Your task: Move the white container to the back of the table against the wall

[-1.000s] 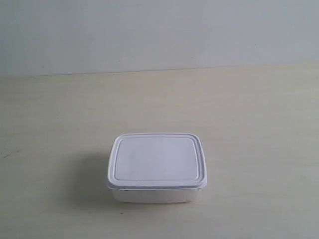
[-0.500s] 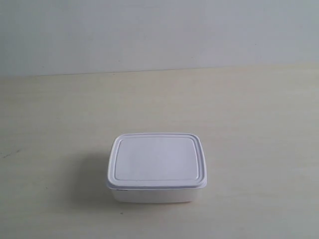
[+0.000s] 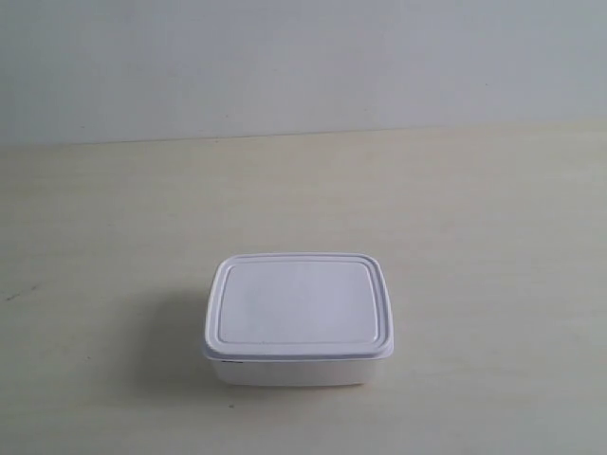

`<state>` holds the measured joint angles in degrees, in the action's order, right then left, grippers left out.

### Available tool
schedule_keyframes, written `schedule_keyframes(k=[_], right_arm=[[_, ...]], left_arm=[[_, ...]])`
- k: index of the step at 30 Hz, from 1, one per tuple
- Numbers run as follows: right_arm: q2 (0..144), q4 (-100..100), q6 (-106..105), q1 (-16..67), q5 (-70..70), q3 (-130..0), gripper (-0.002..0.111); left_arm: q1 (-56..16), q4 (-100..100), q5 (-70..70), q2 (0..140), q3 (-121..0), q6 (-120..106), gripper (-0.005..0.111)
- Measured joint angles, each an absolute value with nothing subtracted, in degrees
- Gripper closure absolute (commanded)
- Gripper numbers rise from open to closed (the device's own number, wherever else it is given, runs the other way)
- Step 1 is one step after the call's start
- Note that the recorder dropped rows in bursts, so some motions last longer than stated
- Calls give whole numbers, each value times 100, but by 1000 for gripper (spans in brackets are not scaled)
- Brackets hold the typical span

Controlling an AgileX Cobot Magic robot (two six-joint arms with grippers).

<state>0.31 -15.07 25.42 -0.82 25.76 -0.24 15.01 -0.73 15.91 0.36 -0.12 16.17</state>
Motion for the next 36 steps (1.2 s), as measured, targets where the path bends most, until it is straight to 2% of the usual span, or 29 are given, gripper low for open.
schedule_keyframes(k=[5,13,20,24,28,32,36], right_arm=[[22,-1493,2865,-82,3543,-24,108],[22,-1410,4774,-82,4363,-24,108],[22,-1344,5035,-69,4762,-24,108],[22,-1344,5060,327,4745,-24,108],[22,-1344,5322,921,4383,-24,108],[22,-1982,5837,1384,2822,-282,108],[22,-3494,7086,1906,1549,-749,108]], left_arm=[[1501,-73,2220,36,-12,3250,107],[1501,-73,2504,36,2,5698,107],[1501,-73,3077,36,2,6116,107],[1406,-39,3373,36,2,6145,107],[1071,511,3441,36,2,6197,107],[776,1534,3407,53,2,6501,107],[454,3394,2926,277,-157,7569,107]])
